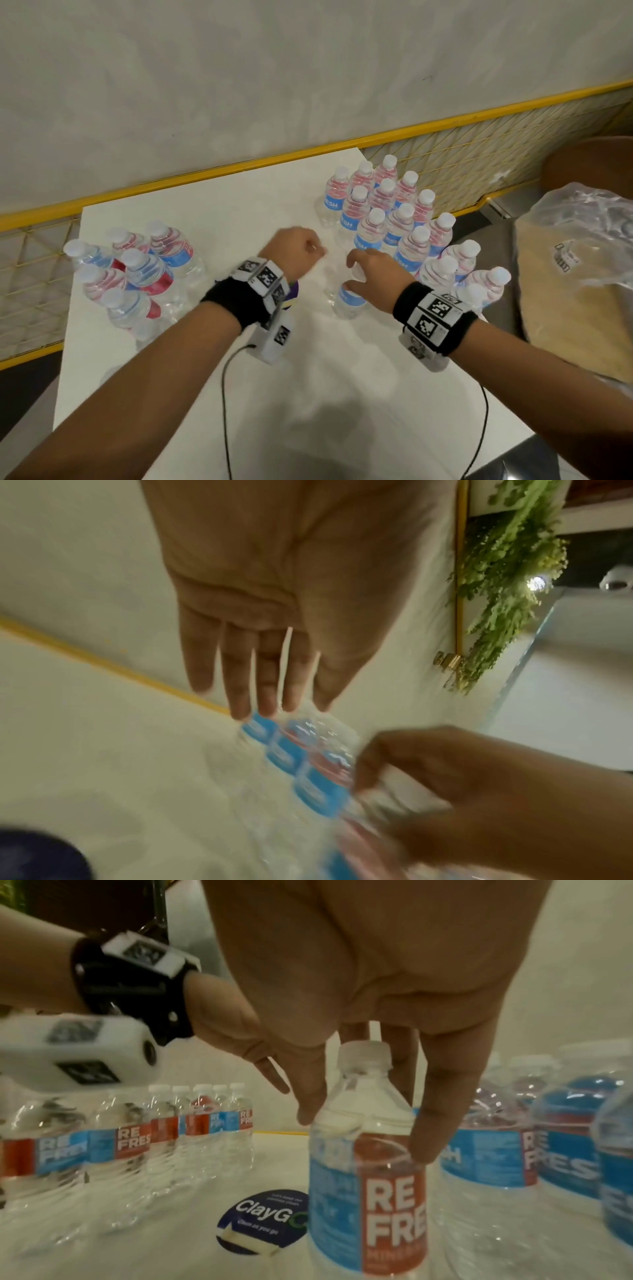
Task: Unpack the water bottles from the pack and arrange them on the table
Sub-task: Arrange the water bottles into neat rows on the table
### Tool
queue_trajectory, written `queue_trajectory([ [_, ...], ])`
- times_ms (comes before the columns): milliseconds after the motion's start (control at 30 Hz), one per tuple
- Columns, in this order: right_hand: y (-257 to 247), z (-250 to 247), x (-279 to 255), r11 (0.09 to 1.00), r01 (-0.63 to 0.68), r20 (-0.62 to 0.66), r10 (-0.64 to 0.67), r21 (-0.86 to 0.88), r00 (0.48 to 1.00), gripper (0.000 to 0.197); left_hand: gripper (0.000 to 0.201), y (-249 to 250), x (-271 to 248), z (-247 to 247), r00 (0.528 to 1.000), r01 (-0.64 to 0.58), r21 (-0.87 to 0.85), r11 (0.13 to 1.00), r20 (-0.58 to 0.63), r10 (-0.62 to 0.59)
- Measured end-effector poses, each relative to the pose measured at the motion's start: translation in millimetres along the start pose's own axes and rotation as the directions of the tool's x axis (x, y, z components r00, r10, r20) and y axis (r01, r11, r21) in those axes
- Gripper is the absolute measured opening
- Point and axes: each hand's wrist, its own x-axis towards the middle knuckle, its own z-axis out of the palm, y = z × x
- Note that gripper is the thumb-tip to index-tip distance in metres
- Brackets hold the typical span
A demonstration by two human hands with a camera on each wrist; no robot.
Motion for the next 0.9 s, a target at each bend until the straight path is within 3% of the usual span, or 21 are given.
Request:
queue_trajectory([
  [67, 5.2, -5.4, -4.3, 0.999, -0.039, 0.016, 0.040, -0.024, 0.999, 0.042, 0.034, -27.3, 4.6, -29.9, 0.989, 0.108, 0.238, 0.965, -0.121, -0.081],
  [133, 9.0, -9.8, -9.0, 0.995, -0.070, 0.034, 0.073, -0.077, 0.997, 0.046, 0.044, -59.7, 6.0, -58.2, 0.955, 0.288, 0.455, 0.843, -0.201, -0.218],
  [200, 11.1, -13.6, -12.2, 0.991, -0.085, 0.041, 0.090, -0.108, 0.995, 0.049, 0.047, -93.5, 5.6, -78.5, 0.907, 0.421, 0.543, 0.727, -0.224, -0.358],
  [333, 14.1, -23.8, -8.8, 0.987, -0.087, 0.020, 0.090, -0.136, 0.996, 0.047, 0.046, -132.2, 6.1, -93.7, 0.916, 0.381, 0.611, 0.694, -0.148, -0.373],
  [533, 16.2, -41.6, 9.9, 0.961, -0.151, -0.006, 0.153, -0.231, 0.988, 0.041, 0.046, -129.5, 13.6, -87.2, 0.925, 0.313, 0.637, 0.704, -0.036, -0.379],
  [633, 19.5, -51.4, 16.1, 0.955, -0.194, -0.017, 0.195, -0.223, 0.981, 0.041, 0.049, -128.3, 11.8, -84.4, 0.906, 0.368, 0.667, 0.648, -0.099, -0.412],
  [733, 25.0, -53.6, 19.4, 0.951, -0.217, -0.042, 0.213, -0.219, 0.976, 0.038, 0.051, -127.9, 6.7, -91.5, 0.872, 0.476, 0.588, 0.654, -0.220, -0.436],
  [900, 31.2, -49.9, 19.1, 0.956, -0.212, -0.056, 0.205, -0.205, 0.977, 0.040, 0.048, -138.1, 5.5, -106.2, 0.864, 0.463, 0.613, 0.640, -0.151, -0.481],
])
